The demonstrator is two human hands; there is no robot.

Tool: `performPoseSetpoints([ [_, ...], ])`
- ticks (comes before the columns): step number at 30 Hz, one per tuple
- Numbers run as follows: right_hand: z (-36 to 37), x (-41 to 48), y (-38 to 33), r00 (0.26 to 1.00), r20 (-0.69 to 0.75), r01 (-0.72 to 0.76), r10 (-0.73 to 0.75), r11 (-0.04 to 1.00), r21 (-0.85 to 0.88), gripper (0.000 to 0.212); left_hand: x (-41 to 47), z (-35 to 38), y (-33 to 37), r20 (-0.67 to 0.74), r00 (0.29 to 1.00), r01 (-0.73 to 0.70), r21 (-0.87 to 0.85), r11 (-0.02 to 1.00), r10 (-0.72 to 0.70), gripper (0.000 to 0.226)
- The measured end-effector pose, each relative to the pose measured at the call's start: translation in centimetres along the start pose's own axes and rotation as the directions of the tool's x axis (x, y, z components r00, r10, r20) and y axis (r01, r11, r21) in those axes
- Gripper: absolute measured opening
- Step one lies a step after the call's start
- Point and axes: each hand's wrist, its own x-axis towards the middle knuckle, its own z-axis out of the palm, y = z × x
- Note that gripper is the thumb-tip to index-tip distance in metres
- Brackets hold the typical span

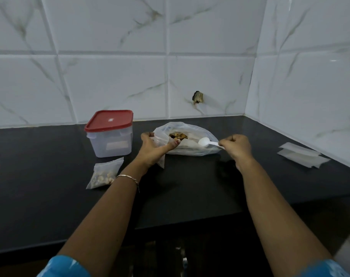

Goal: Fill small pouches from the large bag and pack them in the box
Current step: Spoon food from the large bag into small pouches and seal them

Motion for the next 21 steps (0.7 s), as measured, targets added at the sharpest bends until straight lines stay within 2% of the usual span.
performPoseSetpoints([
  [5, 0.6, -0.2, 0.4, 1.0, 0.011, 0.023, -0.021, 0.976, -0.216, 0.004, -0.5, 0.1, 0.1, -0.029, 1.0, 0.005, 0.046, 0.999, -0.004, 0.101],
  [7, 0.8, -0.5, 0.3, 0.991, -0.012, 0.12, -0.131, 0.942, -0.314, 0.013, -0.3, 0.1, -0.1, -0.082, 0.997, 0.014, 0.088, 0.996, -0.007, 0.098],
  [8, 1.1, -0.8, 0.1, 0.97, -0.033, 0.215, -0.239, 0.918, -0.333, 0.017, -0.3, 0.1, -0.1, -0.121, 0.993, 0.017, 0.104, 0.994, -0.005, 0.096],
  [10, 2.1, -1.8, -0.8, 0.884, -0.026, 0.444, -0.466, 0.856, -0.264, 0.018, 0.1, 0.1, -0.4, -0.181, 0.983, 0.023, 0.108, 0.994, -0.003, 0.094],
  [11, 3.0, -2.5, -1.3, 0.843, 0.015, 0.532, -0.538, 0.828, -0.179, 0.016, 0.3, 0.1, -0.5, -0.197, 0.98, 0.023, 0.097, 0.995, -0.004, 0.093],
  [13, 5.0, -4.0, -2.5, 0.778, 0.153, 0.615, -0.609, 0.788, 0.008, 0.019, 0.5, 0.0, -0.6, -0.221, 0.975, 0.017, 0.073, 0.997, 0.0, 0.089],
  [16, 7.6, -5.3, -4.3, 0.677, 0.335, 0.618, -0.655, 0.753, 0.224, 0.041, 0.9, -0.3, -0.6, -0.249, 0.968, 0.01, 0.02, 1.0, -0.005, 0.105],
  [17, 8.2, -5.3, -4.7, 0.667, 0.361, 0.593, -0.652, 0.757, 0.275, 0.047, 1.3, -0.5, -0.8, -0.242, 0.97, 0.015, -0.009, 1.0, -0.017, 0.112],
  [19, 9.2, -4.9, -5.0, 0.681, 0.385, 0.536, -0.623, 0.782, 0.318, 0.045, 1.5, -0.6, -0.9, -0.211, 0.976, 0.039, -0.065, 0.997, -0.052, 0.122],
  [21, 9.9, -4.2, -4.9, 0.706, 0.418, 0.485, -0.572, 0.82, 0.304, 0.032, 1.3, -0.6, -0.4, -0.158, 0.986, 0.042, -0.105, 0.994, -0.058, 0.125],
])
